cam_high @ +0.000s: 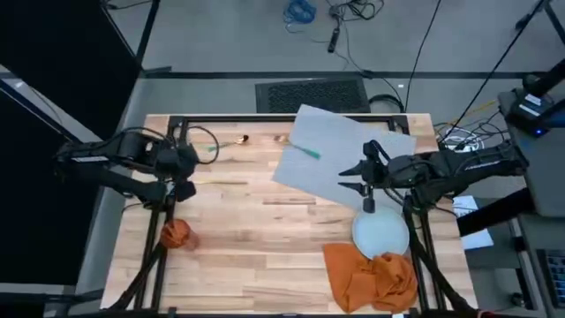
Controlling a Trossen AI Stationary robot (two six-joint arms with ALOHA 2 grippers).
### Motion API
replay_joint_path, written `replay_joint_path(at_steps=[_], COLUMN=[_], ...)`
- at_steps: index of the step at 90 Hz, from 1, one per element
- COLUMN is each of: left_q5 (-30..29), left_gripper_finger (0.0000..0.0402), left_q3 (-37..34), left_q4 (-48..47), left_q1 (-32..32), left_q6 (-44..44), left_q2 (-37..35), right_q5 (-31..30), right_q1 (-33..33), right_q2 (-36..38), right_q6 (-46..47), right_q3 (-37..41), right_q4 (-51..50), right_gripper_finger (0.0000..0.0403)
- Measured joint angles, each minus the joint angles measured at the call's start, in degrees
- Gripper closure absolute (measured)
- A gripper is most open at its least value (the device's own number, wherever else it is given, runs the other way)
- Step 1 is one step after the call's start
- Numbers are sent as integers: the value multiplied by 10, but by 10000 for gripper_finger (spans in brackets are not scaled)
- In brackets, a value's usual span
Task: Set table place
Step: Move the orange cup to the top center of the table
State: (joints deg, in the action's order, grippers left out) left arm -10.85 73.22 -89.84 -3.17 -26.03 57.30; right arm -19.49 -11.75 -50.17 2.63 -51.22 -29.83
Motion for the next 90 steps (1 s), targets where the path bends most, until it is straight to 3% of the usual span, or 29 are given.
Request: replay_joint_path(at_steps=[11,28,47,68,90], left_q5=[9,-110,-65,-58,-102], left_gripper_finger=[402,402,402,402,402], left_q3=[24,34,33,33,30], left_q4=[0,-3,0,-2,-2], left_q1=[-37,-60,-66,-61,18], left_q6=[-33,-22,24,-10,-29], left_q2=[14,89,184,113,25], right_q5=[-13,-33,-29,-31,-31], right_q1=[0,0,-16,-31,-31], right_q2=[-2,-2,-1,-1,-2], right_q6=[12,12,30,33,28], right_q3=[0,0,0,7,13], right_q4=[-25,-34,-44,-42,-23], right_gripper_finger=[300,300,300,300,300])
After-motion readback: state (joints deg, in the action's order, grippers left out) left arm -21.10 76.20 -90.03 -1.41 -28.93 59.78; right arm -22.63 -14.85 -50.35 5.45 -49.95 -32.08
